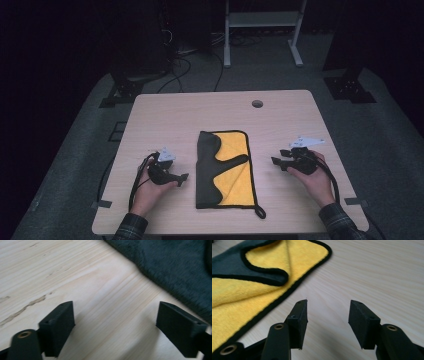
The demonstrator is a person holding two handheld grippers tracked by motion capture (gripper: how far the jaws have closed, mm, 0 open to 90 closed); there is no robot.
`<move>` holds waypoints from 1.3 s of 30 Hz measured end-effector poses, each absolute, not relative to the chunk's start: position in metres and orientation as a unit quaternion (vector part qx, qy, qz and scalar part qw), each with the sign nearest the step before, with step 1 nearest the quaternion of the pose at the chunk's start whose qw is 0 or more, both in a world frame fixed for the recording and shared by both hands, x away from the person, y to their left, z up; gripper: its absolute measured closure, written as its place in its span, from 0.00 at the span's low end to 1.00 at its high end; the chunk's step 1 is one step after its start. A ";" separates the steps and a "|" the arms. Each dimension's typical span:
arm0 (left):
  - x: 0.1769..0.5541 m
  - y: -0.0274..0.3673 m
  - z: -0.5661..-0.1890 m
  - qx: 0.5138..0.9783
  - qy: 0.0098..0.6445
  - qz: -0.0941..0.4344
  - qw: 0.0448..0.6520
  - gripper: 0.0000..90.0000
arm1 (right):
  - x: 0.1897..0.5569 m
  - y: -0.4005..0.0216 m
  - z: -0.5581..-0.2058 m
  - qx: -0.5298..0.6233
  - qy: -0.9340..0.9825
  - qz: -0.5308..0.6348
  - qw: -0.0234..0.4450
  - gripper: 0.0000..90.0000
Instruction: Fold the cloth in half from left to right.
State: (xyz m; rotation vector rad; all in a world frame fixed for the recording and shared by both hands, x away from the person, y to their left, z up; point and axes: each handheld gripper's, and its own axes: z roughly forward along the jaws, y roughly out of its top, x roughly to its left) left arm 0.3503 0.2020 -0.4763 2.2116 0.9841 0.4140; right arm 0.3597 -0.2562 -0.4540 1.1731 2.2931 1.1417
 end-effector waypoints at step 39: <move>0.350 0.209 -0.483 0.841 0.375 0.166 0.352 0.00 | 0.399 -0.082 -0.472 0.302 0.853 0.419 0.075 0.63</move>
